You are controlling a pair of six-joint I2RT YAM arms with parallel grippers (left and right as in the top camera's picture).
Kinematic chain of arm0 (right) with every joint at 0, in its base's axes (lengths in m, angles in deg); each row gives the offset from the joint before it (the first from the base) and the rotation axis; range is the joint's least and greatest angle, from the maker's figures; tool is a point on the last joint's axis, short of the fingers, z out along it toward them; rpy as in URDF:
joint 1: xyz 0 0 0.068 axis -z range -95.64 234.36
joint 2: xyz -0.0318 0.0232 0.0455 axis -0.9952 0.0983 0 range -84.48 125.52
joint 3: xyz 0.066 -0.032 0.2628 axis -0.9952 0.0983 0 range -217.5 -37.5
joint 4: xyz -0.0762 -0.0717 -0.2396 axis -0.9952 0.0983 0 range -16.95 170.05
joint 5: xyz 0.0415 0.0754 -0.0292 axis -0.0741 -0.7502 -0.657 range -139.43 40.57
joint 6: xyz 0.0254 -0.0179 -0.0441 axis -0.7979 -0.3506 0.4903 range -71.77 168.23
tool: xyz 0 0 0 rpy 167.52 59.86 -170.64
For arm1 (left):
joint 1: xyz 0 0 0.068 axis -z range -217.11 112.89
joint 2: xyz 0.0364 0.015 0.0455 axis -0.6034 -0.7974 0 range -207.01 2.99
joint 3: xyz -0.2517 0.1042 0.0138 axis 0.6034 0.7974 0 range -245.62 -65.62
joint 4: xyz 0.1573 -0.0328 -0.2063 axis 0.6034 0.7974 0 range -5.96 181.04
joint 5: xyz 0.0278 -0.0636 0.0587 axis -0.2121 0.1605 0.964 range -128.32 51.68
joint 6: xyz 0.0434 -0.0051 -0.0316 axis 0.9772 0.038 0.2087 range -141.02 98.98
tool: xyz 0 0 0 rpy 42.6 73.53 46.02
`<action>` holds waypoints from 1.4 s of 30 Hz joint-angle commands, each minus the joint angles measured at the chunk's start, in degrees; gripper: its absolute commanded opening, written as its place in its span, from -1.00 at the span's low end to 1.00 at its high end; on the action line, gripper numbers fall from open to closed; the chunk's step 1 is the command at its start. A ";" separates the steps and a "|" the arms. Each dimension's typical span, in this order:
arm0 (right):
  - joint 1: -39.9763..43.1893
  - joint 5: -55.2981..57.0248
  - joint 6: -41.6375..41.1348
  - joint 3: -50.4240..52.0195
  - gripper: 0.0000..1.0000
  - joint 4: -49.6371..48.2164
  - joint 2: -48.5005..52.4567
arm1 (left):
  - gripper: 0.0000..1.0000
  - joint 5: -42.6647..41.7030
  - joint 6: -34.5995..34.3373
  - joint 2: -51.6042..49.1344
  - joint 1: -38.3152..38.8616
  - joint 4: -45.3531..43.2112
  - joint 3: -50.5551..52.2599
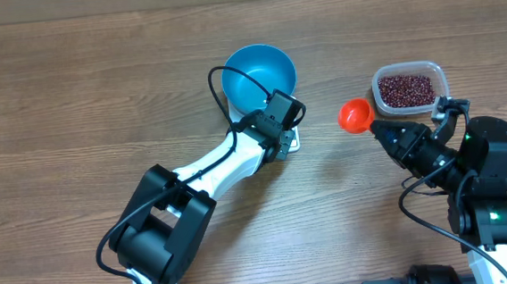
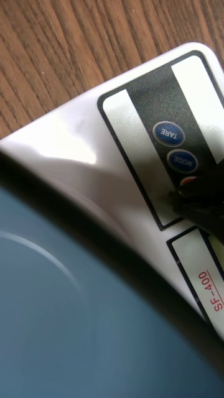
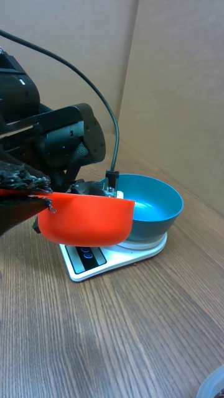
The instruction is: Scoop item into bowl and weigh 150g on scale
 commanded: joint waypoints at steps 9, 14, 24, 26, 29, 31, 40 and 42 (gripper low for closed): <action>0.46 0.57 0.48 -1.29 -0.93 0.33 -0.37 | -0.92 -4.31 2.82 -1.90 -0.31 0.83 0.59; 0.46 0.57 0.48 -1.29 -0.93 0.35 -0.37 | -0.91 -4.28 2.80 -3.41 -0.33 1.70 0.59; 0.46 0.74 0.26 -1.29 -0.93 0.28 -0.37 | -0.92 -7.58 2.80 9.03 -0.20 8.66 0.11; 0.46 0.74 0.26 -1.29 -0.93 0.33 -0.37 | -0.92 -9.05 2.80 13.27 -0.22 10.21 0.04; 0.46 0.72 0.31 -1.29 -0.93 0.55 -0.37 | -0.92 -9.73 2.80 21.75 -0.20 13.31 0.04; 0.46 0.74 0.50 -1.29 -0.93 1.18 -0.37 | -0.92 -9.62 2.80 26.47 -0.39 15.19 0.04; 0.46 1.57 2.19 -1.29 -0.93 4.17 -0.37 | -0.92 -8.76 3.98 35.87 -3.34 19.63 0.04; 0.46 2.54 2.16 -1.29 -0.93 4.28 -0.37 | -0.92 -8.66 5.49 35.98 -4.24 22.10 0.04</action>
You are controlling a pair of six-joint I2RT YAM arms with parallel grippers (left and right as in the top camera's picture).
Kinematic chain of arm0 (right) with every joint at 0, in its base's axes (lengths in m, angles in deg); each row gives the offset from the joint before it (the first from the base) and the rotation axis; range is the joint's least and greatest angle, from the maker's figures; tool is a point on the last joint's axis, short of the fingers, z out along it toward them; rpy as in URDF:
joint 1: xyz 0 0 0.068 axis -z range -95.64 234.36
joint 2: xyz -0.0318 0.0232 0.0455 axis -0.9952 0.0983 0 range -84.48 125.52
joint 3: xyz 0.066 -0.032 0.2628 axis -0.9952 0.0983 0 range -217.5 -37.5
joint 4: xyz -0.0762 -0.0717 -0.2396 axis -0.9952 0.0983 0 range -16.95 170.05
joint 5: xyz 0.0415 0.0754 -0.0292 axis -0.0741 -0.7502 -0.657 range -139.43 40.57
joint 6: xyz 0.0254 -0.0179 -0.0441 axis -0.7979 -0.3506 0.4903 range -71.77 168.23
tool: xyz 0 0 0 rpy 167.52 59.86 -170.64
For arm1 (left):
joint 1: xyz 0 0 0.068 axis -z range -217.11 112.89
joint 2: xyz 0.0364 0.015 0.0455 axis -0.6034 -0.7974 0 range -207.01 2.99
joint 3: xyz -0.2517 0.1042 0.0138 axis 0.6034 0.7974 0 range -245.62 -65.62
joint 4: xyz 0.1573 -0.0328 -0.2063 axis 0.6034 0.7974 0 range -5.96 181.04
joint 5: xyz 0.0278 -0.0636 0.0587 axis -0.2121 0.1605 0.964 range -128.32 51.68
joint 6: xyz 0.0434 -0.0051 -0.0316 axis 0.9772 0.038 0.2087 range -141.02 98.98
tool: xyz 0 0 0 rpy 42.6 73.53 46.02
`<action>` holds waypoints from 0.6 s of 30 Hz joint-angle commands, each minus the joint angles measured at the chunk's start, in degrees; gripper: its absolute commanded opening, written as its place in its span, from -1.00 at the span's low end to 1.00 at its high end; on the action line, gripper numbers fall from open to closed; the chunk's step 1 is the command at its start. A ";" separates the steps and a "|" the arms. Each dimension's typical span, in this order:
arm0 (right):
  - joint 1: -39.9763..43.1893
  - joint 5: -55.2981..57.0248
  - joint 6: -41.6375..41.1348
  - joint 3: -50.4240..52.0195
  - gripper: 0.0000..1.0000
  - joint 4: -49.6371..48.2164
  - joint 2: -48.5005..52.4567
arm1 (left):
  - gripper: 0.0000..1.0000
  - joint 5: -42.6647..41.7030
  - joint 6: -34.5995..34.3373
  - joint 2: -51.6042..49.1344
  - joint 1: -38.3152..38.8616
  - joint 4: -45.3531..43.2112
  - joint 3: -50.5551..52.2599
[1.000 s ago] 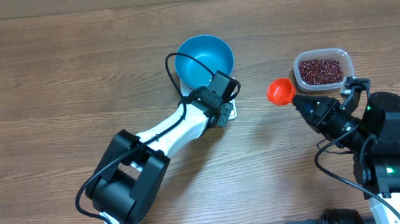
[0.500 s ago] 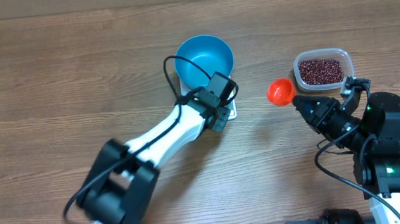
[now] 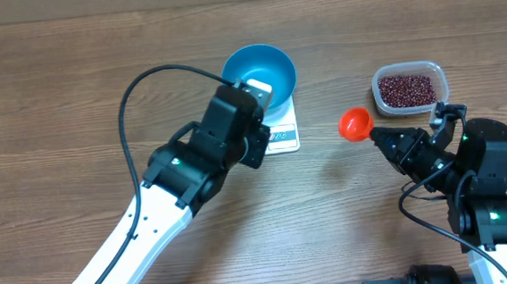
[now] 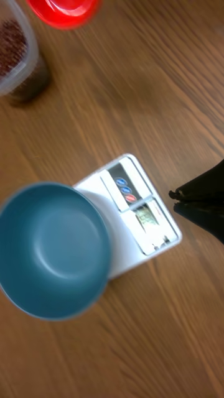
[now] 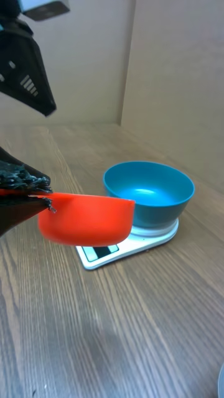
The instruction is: Scoop item into bowl and weigh 150g on scale
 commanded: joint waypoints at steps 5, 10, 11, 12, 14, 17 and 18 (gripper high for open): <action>0.44 4.83 1.14 -1.29 -0.92 -0.22 -0.37 | -0.92 -2.43 6.14 0.52 -4.57 5.03 -0.24; 0.44 7.10 1.14 -1.33 -0.93 -0.52 -0.39 | -0.92 -13.07 9.31 0.50 -10.75 5.44 -0.22; 0.44 7.58 1.14 -1.36 -0.93 -0.74 -0.39 | -0.92 -13.62 9.33 0.50 -11.91 5.53 -0.22; 0.44 7.93 1.11 -1.38 -0.93 -1.53 -0.39 | -0.92 -13.70 9.31 0.50 -12.90 5.64 -0.22; 0.44 8.17 1.14 -1.81 -0.93 -2.10 -0.37 | -0.92 -13.73 9.31 0.50 -14.10 5.66 -0.22; 0.44 8.39 1.20 -3.02 -0.93 -2.16 -0.37 | -0.92 -13.70 9.31 0.50 -14.40 5.66 -0.22; 0.44 8.39 1.46 -3.45 -0.93 -2.08 -0.39 | -0.92 -13.70 9.31 0.48 -14.40 5.66 -0.22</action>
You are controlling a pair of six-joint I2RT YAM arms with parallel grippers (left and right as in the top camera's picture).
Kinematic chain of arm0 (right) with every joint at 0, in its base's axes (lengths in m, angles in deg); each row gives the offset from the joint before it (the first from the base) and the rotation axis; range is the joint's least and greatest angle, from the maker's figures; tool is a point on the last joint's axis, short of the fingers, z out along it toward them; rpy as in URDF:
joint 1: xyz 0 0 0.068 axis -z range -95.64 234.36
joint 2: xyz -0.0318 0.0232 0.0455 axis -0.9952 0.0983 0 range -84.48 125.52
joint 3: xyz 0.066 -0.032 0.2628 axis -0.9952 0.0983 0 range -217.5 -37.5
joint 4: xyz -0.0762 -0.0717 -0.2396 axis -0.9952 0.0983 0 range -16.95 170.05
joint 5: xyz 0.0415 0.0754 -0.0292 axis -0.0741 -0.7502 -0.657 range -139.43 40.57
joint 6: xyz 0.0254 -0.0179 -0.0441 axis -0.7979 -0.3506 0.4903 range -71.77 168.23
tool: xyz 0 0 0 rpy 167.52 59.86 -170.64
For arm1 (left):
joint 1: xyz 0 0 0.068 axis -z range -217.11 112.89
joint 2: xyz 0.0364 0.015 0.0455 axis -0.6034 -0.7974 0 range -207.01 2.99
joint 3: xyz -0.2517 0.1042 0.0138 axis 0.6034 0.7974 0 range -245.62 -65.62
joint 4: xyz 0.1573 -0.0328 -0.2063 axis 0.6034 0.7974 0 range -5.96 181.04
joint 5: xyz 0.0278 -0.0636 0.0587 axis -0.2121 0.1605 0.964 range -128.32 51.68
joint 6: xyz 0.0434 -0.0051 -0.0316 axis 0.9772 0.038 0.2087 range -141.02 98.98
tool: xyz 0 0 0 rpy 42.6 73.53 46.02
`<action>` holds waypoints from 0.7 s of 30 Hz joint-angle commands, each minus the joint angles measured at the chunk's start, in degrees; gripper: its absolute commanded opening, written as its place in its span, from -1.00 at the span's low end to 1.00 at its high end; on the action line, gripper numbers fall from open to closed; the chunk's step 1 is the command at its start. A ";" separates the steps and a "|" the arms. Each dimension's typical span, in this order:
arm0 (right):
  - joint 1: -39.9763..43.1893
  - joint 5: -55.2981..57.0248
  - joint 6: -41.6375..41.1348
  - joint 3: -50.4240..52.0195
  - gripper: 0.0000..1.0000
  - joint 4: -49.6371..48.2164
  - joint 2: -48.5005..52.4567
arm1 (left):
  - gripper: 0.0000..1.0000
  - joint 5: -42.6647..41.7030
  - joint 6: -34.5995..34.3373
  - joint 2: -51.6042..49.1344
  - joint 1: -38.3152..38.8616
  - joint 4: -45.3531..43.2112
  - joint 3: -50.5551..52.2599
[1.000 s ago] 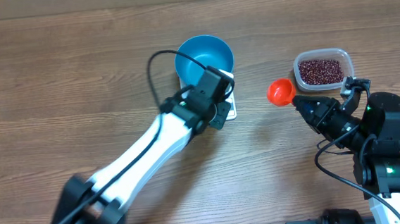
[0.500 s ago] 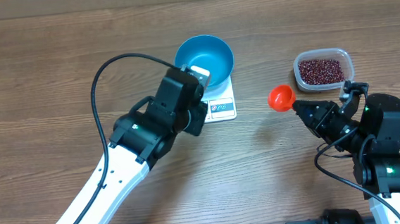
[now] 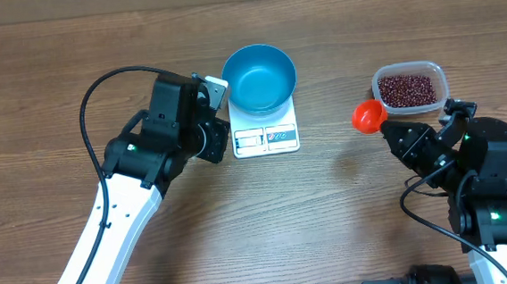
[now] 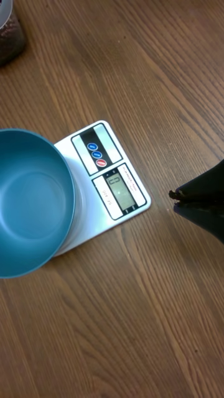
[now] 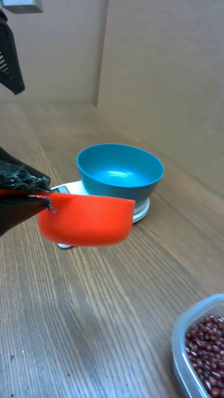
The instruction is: Scoop item into bowl and weigh 150g on scale
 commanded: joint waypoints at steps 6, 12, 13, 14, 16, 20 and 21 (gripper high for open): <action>0.24 5.49 2.69 -5.95 -0.93 4.92 -0.39 | -0.92 -2.40 1.49 0.35 -0.13 1.11 -0.22; 0.24 6.88 4.79 -7.80 -0.93 8.48 -0.39 | -0.92 -2.40 -0.87 0.35 -0.13 4.66 -0.22; 0.24 6.91 4.81 -7.80 -0.93 8.92 -0.39 | -0.92 -2.40 -2.08 0.35 -0.13 4.90 -0.22; 0.24 6.91 5.01 -7.80 -0.93 9.25 -0.39 | -0.92 -2.43 -3.34 0.35 -0.13 5.03 -0.22; 0.24 7.06 5.20 -7.82 -0.93 9.84 -0.39 | -0.92 -2.43 -5.73 0.35 -0.13 5.46 -0.22; 0.24 7.08 5.20 -8.48 -0.93 10.54 -0.39 | -0.92 -2.40 -5.79 0.35 -0.13 6.49 -0.22; 0.24 7.06 5.20 -8.74 -0.93 10.62 -0.39 | -0.91 -2.38 -5.57 0.35 -0.13 6.88 -0.22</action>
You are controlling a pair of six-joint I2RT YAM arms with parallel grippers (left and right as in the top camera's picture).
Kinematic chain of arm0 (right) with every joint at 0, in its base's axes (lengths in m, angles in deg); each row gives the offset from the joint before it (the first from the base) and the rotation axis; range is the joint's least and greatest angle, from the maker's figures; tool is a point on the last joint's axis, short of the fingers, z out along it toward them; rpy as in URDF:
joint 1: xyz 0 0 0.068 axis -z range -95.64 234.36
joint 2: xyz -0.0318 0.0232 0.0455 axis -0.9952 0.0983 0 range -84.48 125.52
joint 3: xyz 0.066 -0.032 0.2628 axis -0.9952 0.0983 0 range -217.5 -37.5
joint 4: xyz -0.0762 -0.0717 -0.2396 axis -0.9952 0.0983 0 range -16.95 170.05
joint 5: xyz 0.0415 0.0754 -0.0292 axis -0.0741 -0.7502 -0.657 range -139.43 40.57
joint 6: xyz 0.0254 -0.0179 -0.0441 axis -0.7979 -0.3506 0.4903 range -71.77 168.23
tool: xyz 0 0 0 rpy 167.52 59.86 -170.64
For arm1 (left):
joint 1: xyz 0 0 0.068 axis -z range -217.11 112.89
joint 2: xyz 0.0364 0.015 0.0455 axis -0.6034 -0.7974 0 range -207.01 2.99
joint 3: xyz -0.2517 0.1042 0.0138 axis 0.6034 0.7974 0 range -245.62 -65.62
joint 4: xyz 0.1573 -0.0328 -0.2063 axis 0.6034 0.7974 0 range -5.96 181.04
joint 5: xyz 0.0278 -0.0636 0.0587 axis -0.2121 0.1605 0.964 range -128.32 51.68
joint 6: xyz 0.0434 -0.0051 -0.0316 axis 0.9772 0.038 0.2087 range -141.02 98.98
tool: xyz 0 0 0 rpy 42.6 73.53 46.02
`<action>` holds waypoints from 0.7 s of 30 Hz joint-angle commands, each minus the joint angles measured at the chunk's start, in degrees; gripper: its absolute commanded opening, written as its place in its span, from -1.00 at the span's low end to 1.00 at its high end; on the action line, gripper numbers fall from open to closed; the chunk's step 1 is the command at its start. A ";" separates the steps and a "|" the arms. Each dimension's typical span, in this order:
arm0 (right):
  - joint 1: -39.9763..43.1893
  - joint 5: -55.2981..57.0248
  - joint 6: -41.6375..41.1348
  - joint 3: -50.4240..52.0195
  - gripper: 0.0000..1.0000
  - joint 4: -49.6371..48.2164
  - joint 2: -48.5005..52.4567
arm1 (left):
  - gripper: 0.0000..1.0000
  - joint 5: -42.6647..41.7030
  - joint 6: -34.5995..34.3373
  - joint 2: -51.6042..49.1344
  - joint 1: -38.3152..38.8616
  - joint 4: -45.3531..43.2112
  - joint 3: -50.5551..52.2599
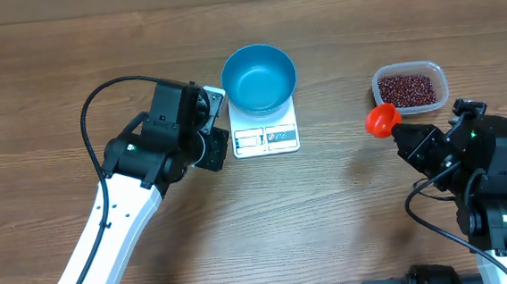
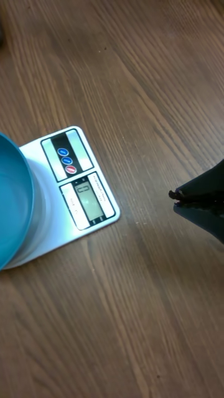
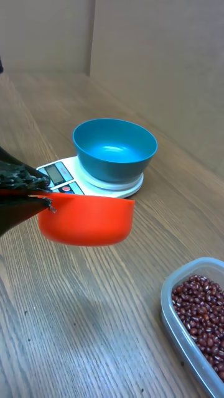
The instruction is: Scoop item into bowl and weigh 150g on scale
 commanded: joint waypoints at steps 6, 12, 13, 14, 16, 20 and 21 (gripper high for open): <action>0.22 0.52 0.74 -4.48 -0.93 1.33 -0.39 | -0.92 -0.13 5.27 0.26 0.02 1.40 -0.07; 0.22 0.52 0.74 -5.81 -0.92 2.91 -0.39 | -0.92 0.81 10.67 0.00 0.02 1.81 0.68; 0.22 0.52 0.74 -6.03 -0.93 3.37 -0.39 | -0.92 0.96 10.95 -0.04 0.02 1.75 0.98; 0.22 0.52 0.74 -6.14 -0.92 3.58 -0.39 | -0.92 0.94 11.47 -0.04 0.02 1.70 1.33; 0.22 0.50 0.74 -6.14 -0.93 3.85 -0.39 | -0.92 1.29 11.87 -0.04 0.02 1.16 2.51; 0.22 0.52 0.74 -6.14 -0.93 4.24 -0.39 | -0.92 2.25 12.13 -0.04 0.02 -2.29 6.54; 0.22 0.52 0.72 -6.14 -0.93 4.22 -0.39 | -0.92 2.25 12.61 -0.04 0.02 -4.11 8.09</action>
